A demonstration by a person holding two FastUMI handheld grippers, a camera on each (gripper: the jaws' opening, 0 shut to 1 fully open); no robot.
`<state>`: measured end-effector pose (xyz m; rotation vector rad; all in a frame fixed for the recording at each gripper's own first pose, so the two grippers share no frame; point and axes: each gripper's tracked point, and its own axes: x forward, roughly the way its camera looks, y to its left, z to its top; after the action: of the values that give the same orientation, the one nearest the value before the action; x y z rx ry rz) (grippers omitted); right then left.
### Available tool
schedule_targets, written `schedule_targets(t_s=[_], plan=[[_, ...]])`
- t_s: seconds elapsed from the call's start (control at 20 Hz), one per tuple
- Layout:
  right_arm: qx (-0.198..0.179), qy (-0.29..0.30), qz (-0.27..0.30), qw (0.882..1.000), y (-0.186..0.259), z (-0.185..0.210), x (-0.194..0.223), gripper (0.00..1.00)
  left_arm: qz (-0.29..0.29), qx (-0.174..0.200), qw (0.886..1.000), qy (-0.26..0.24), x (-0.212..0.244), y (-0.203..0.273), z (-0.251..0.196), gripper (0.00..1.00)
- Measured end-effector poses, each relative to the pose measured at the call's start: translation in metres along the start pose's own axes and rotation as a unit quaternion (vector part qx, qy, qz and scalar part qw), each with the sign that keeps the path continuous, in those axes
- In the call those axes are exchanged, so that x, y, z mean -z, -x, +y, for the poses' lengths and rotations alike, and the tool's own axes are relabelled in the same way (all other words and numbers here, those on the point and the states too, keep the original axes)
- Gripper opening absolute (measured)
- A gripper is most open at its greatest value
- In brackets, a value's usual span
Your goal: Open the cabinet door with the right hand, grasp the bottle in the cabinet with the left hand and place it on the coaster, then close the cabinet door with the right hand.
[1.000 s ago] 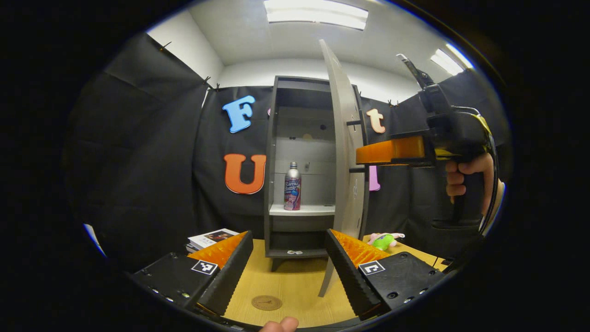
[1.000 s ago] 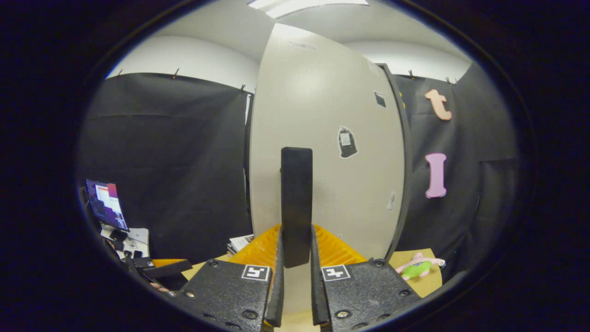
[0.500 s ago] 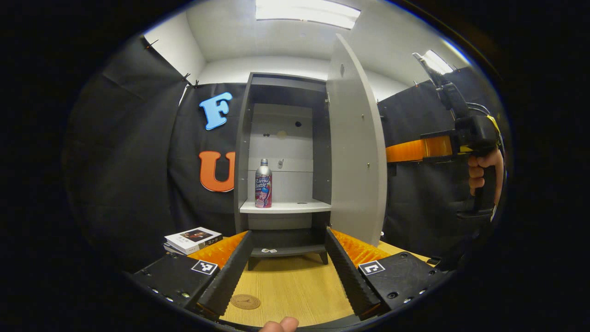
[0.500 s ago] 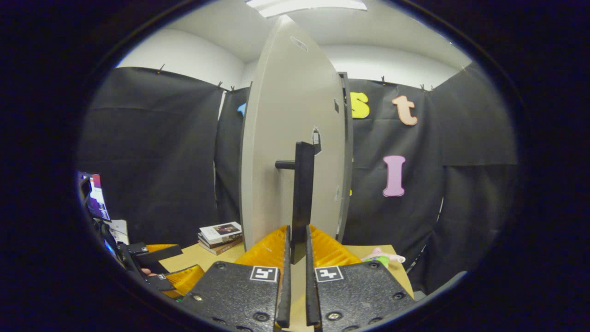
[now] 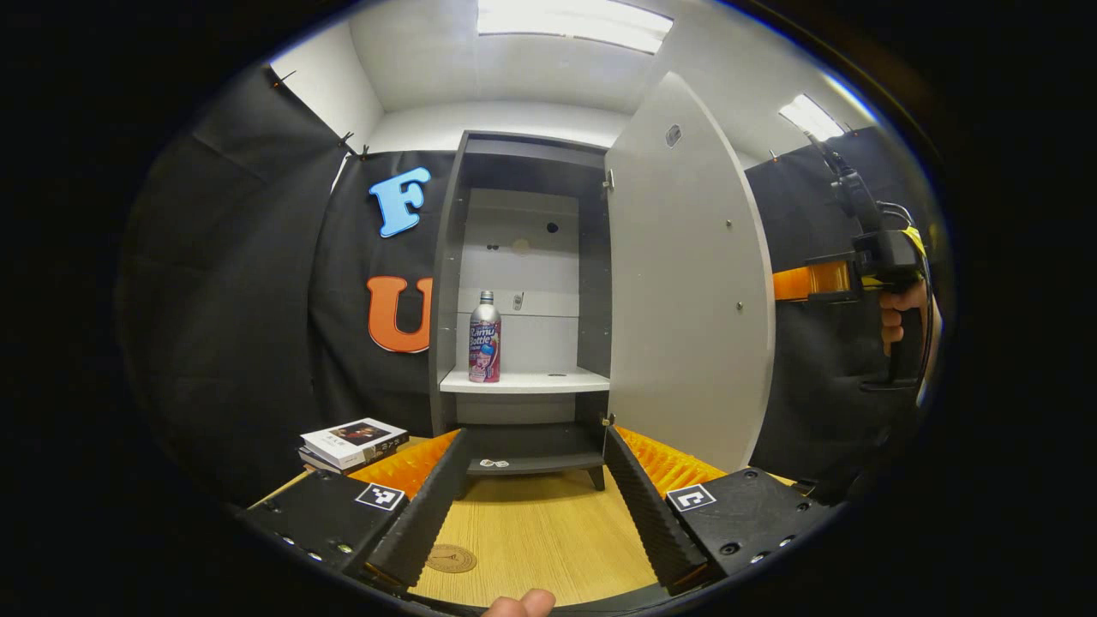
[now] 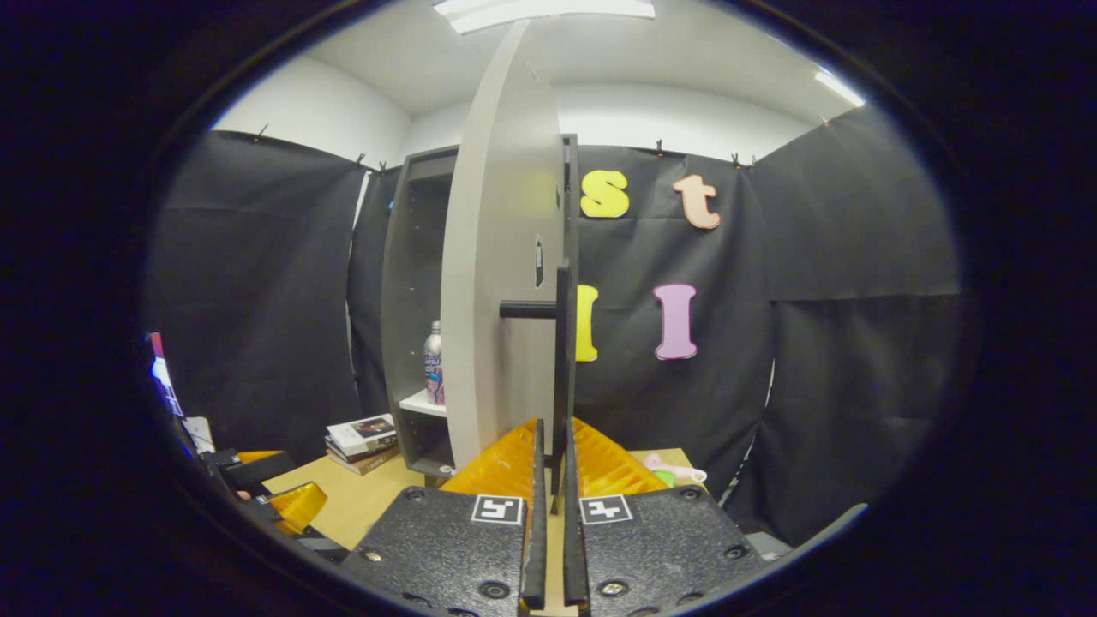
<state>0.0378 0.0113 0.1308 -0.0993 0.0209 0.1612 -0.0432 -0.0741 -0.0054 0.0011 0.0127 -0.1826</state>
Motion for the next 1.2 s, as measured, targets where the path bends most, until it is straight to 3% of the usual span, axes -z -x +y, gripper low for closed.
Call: schedule_targets(t_s=[0.15,0.35,0.5,0.65,0.75,0.8,0.9,1.0,1.2], plan=[[0.008,-0.006,-0.007,1.000,-0.003,-0.019,0.000,0.11,0.003,0.001,1.000,-0.001,0.002,-0.002,-0.002,0.95],[-0.019,-0.032,-0.011,0.999,0.004,-0.018,0.000,0.09,0.006,-0.008,1.000,-0.001,0.003,-0.004,0.003,0.95],[-0.006,-0.020,-0.028,0.999,0.029,-0.032,-0.003,0.10,0.004,-0.028,1.000,0.003,0.004,-0.003,0.013,0.95],[0.031,-0.001,-0.032,0.999,0.034,-0.053,0.002,0.10,0.012,-0.037,0.999,0.005,0.007,-0.012,0.022,0.95],[0.041,-0.002,-0.018,0.999,0.030,-0.059,0.012,0.32,0.010,-0.039,0.999,0.006,0.003,-0.021,0.032,0.95],[0.044,-0.010,-0.019,0.999,0.026,-0.061,0.013,0.52,0.009,-0.038,0.999,0.005,0.001,-0.027,0.035,0.95],[0.047,-0.033,-0.020,0.998,0.018,-0.065,0.015,0.69,0.008,-0.040,0.999,-0.003,-0.004,-0.039,0.047,0.95],[0.050,-0.054,-0.016,0.997,0.008,-0.073,0.019,0.77,-0.002,-0.041,0.999,-0.009,-0.017,-0.058,0.054,0.95],[0.044,-0.083,-0.026,0.995,-0.001,-0.077,0.016,0.78,-0.026,-0.019,0.999,-0.024,-0.049,-0.113,0.054,0.95]])
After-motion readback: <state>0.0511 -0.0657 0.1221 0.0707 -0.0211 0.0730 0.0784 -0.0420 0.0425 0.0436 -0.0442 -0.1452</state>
